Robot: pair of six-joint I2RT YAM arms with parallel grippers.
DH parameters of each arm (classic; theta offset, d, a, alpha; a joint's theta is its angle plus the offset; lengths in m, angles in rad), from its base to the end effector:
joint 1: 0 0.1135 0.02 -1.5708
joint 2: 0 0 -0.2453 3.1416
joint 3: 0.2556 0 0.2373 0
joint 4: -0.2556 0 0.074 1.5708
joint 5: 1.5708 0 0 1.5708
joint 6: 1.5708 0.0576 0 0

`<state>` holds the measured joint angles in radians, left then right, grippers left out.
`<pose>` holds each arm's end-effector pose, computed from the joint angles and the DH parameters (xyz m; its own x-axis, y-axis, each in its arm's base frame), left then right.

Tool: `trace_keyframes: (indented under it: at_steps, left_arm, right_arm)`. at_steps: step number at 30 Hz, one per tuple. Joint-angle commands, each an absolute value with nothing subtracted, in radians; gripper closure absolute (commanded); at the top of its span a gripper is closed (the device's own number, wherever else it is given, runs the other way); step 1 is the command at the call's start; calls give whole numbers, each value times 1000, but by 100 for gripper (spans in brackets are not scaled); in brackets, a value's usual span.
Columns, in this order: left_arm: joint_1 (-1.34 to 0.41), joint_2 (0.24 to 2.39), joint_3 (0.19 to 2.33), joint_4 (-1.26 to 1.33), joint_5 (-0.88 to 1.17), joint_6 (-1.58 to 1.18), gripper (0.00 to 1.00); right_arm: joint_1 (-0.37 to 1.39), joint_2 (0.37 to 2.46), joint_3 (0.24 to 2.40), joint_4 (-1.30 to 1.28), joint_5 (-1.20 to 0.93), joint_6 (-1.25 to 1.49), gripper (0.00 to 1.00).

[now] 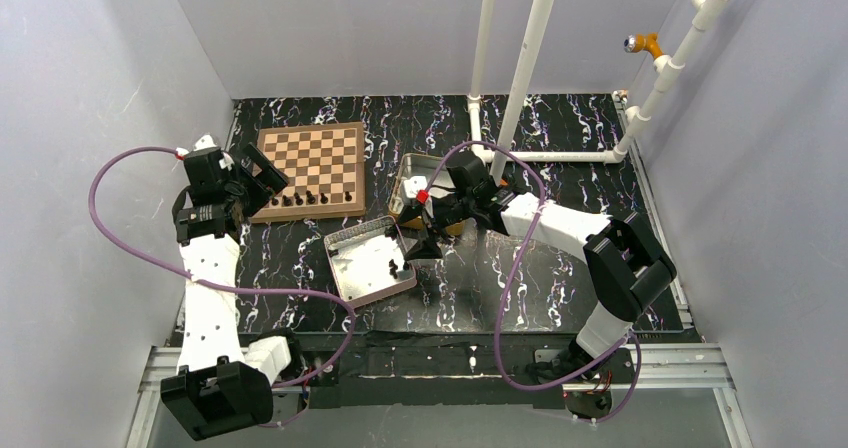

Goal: Set up the chess pieces on the board

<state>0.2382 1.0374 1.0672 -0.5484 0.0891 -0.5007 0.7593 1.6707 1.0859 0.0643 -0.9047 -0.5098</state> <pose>0.2316 0.0510 0.3264 -0.3458 -0.5760 -0.7407 -0.3715 0.8090 -0.4556 0.2329 0.2835 0.2264 0.1342 -0.2884 -0.9481 -0.9792 -0.1857 -0.0821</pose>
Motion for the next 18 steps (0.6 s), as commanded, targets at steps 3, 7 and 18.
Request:
trace_keyframes:
  at_steps: [3, 7, 18]
  left_arm:
    - [220, 983, 1073, -694, 296, -518, 2]
    - [182, 963, 1082, -757, 331, -506, 2]
    - [-122, 991, 1101, -848, 244, -507, 4]
  right_arm:
    - [757, 1626, 1135, -39, -965, -632, 6]
    - [759, 1620, 1141, -79, -967, -668, 6]
    - [761, 1602, 1145, -150, -960, -716, 6]
